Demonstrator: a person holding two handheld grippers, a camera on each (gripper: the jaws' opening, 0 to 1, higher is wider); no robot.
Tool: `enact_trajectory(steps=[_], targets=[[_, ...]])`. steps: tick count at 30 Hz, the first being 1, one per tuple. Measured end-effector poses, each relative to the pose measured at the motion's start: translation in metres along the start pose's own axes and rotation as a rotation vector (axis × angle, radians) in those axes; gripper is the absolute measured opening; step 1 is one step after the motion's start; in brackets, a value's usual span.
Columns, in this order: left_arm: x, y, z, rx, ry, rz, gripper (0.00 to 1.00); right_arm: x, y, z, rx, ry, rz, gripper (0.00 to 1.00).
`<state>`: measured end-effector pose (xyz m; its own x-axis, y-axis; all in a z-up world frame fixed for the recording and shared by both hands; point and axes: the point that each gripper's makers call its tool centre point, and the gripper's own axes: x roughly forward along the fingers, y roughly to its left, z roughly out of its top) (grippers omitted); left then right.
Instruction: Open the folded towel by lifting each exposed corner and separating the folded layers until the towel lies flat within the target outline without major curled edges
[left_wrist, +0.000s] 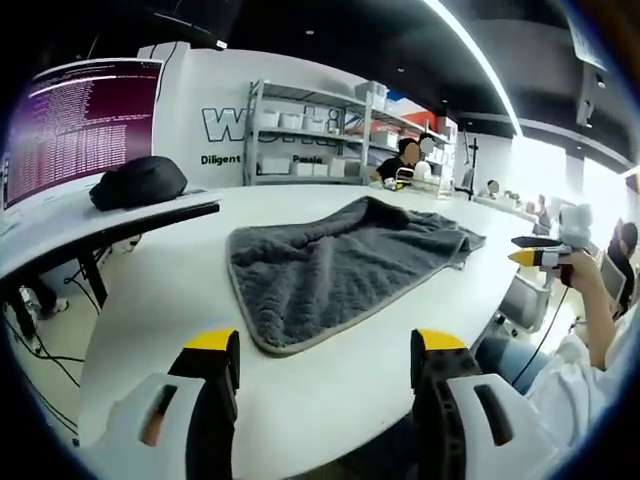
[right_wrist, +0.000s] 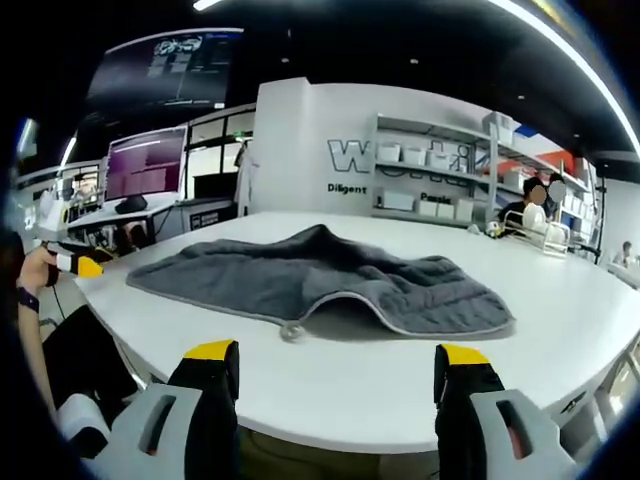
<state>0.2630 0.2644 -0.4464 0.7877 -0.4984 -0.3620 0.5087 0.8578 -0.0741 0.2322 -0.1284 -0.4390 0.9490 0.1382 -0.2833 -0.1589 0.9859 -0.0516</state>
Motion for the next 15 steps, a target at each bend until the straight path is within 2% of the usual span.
enact_trajectory(steps=[8, 15], targets=[[-0.013, -0.003, -0.009, 0.018, 0.029, 0.015, 0.78, 0.005, 0.01, 0.005, -0.005, -0.007, 0.034, 0.81], [-0.014, -0.003, -0.009, 0.045, 0.019, 0.018, 0.84, 0.005, 0.014, 0.003, -0.013, -0.002, 0.052, 0.82]])
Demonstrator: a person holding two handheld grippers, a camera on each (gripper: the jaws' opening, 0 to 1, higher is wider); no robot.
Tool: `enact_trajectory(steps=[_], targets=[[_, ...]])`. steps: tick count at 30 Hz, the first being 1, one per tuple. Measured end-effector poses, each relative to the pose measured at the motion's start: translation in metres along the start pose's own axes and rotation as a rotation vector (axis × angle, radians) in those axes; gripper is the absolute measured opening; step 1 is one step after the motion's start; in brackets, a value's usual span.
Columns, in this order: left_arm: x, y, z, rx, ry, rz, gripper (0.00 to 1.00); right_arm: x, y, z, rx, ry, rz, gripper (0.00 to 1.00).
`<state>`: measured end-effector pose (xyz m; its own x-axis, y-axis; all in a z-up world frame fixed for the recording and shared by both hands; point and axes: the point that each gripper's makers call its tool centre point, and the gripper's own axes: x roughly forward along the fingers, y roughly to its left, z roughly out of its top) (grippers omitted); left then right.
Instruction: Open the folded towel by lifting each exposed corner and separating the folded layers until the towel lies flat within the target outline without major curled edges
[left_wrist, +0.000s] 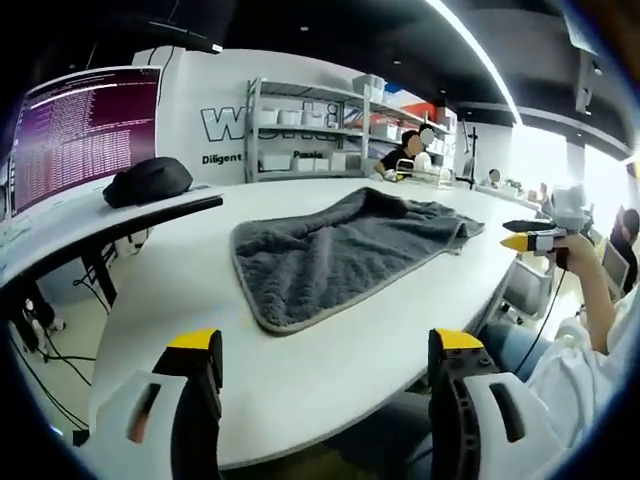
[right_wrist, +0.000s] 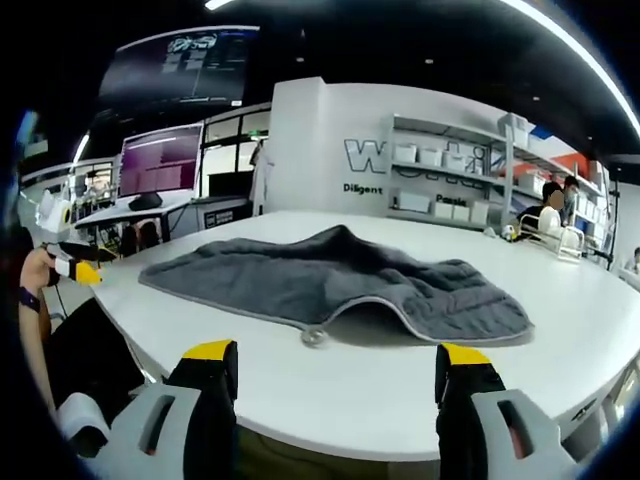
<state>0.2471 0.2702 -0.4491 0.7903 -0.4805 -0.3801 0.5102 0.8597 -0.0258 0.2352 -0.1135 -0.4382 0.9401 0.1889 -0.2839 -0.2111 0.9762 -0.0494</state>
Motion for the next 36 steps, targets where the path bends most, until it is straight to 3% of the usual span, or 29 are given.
enact_trajectory(steps=[6, 13, 23, 33, 36], targets=[[0.011, 0.001, 0.004, -0.005, -0.016, 0.0, 0.9, -0.002, -0.014, 0.0, 0.018, -0.001, -0.033, 0.82], [0.02, 0.002, -0.005, -0.008, 0.016, 0.012, 0.96, -0.012, -0.018, 0.004, 0.024, -0.016, -0.05, 0.82], [0.021, 0.008, -0.008, -0.007, 0.024, 0.031, 0.96, -0.022, -0.035, 0.008, 0.043, -0.043, -0.087, 0.82], [0.036, 0.006, -0.008, -0.003, 0.043, 0.015, 0.96, -0.018, -0.035, -0.001, 0.035, -0.012, -0.091, 0.82], [0.042, 0.011, -0.014, 0.009, 0.074, 0.039, 0.95, -0.019, -0.039, -0.003, 0.038, -0.008, -0.102, 0.82]])
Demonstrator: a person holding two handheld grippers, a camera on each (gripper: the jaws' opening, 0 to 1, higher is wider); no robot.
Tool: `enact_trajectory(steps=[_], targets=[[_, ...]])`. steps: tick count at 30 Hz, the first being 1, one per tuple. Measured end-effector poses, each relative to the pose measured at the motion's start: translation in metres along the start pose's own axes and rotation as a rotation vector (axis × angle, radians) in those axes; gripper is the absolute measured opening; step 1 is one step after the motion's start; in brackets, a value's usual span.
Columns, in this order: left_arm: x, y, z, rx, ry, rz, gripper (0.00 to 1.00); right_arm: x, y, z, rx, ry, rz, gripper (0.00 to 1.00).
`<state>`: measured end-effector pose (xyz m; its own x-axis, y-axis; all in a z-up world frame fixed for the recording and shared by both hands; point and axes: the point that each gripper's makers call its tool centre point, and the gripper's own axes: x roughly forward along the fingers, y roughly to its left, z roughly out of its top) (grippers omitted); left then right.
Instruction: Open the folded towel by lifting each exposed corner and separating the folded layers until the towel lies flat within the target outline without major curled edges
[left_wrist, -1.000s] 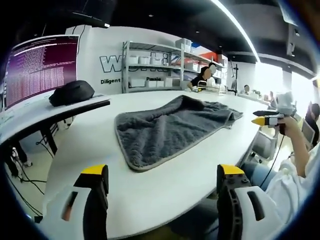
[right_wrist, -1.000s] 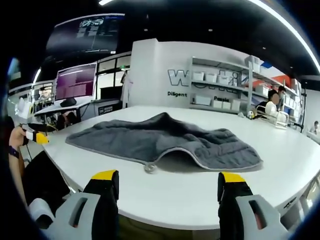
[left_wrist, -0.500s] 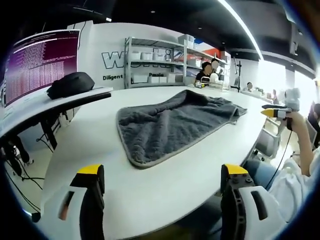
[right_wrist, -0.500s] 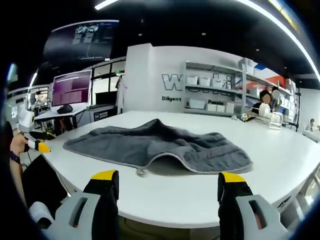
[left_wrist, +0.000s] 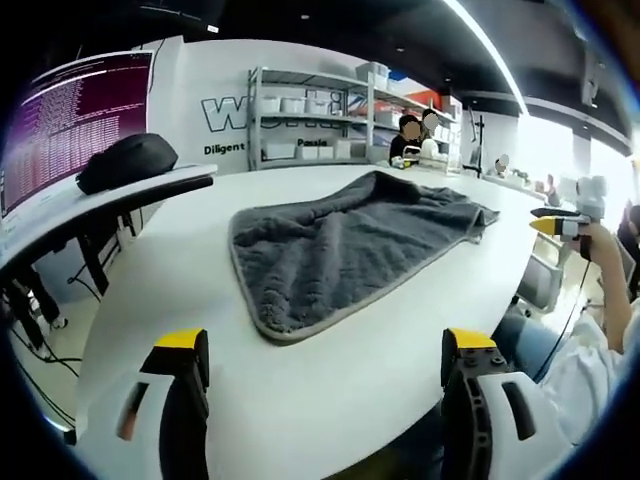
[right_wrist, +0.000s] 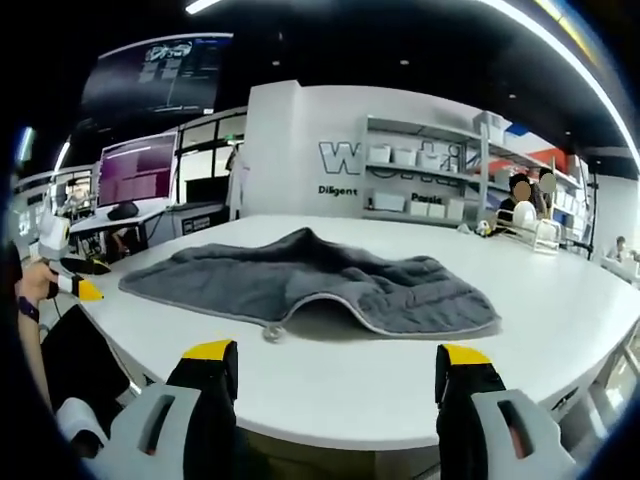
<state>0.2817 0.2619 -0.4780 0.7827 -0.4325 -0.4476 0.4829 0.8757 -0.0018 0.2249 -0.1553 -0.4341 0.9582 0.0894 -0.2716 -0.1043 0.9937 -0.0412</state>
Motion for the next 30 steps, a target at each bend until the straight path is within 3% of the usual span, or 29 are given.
enact_trajectory(steps=[4, 13, 23, 30], targets=[[0.009, 0.003, -0.004, 0.007, 0.022, 0.0, 0.94, -0.002, -0.004, -0.002, 0.007, 0.006, -0.017, 0.82], [0.016, 0.012, 0.002, -0.019, -0.006, 0.025, 0.89, -0.009, -0.011, -0.004, 0.006, 0.003, -0.035, 0.82], [0.025, 0.02, 0.002, -0.064, -0.02, 0.033, 0.76, -0.01, -0.017, -0.008, 0.013, 0.014, -0.057, 0.82], [0.023, 0.024, 0.008, -0.069, -0.065, 0.032, 0.65, -0.005, -0.013, -0.013, 0.007, 0.032, -0.047, 0.82]])
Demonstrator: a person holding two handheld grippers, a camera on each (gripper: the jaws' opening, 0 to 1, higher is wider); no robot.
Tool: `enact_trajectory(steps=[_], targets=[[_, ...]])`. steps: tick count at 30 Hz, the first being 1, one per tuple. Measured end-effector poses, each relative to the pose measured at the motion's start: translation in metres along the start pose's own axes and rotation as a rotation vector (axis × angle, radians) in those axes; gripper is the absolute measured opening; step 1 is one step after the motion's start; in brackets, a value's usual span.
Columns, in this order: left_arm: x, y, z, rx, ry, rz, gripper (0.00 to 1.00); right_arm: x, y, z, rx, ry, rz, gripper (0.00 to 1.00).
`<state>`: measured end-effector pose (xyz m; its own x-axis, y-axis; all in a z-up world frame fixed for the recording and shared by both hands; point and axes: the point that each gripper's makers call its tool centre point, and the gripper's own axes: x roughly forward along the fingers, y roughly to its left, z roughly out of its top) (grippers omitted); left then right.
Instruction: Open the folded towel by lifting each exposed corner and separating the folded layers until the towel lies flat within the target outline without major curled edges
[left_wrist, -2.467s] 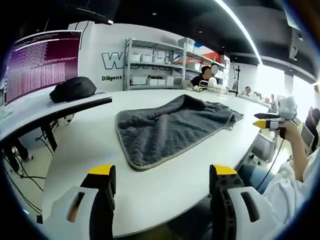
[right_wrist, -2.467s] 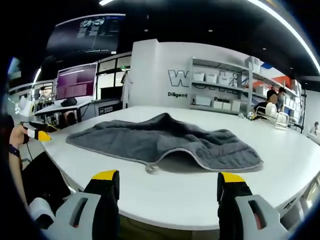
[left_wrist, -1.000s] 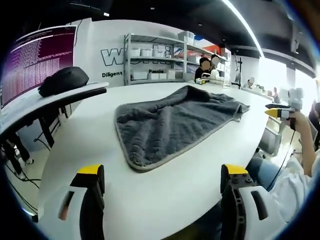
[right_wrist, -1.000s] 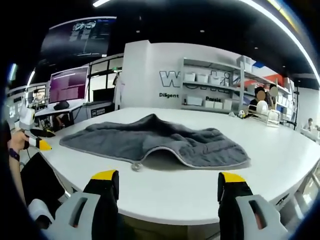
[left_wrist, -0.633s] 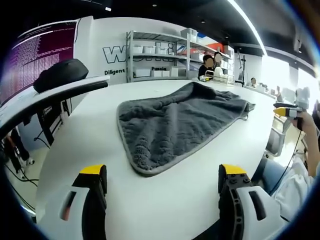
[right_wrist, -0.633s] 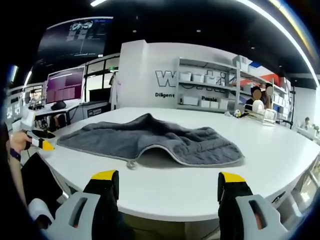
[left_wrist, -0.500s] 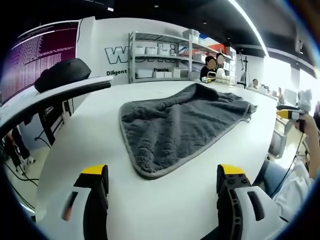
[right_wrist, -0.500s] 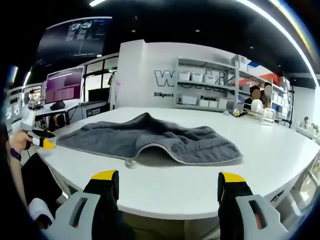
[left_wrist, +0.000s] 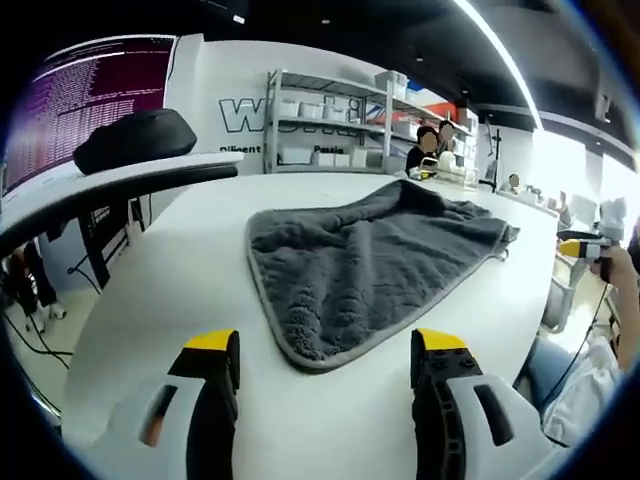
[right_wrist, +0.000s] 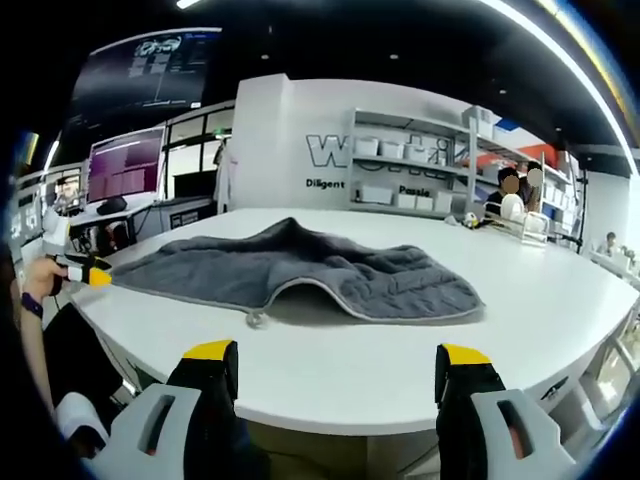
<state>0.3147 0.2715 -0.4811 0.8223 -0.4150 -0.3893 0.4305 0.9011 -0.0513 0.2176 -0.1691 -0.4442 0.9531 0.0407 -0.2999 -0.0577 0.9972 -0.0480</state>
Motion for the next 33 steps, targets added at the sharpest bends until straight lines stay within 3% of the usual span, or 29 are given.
enact_trajectory(steps=[9, 17, 20, 33], targets=[[0.002, 0.0, -0.002, 0.025, -0.009, -0.012, 0.44, 0.002, 0.003, 0.001, -0.003, 0.002, 0.01, 0.82], [0.01, -0.003, -0.007, 0.047, 0.02, -0.013, 0.39, 0.001, 0.002, 0.002, 0.0, 0.001, 0.012, 0.82], [0.01, 0.0, -0.007, 0.089, 0.031, 0.012, 0.33, 0.001, 0.002, 0.003, 0.0, -0.001, 0.013, 0.82], [0.013, 0.003, -0.007, 0.055, 0.008, -0.005, 0.2, 0.003, 0.005, 0.0, -0.004, 0.008, 0.019, 0.82]])
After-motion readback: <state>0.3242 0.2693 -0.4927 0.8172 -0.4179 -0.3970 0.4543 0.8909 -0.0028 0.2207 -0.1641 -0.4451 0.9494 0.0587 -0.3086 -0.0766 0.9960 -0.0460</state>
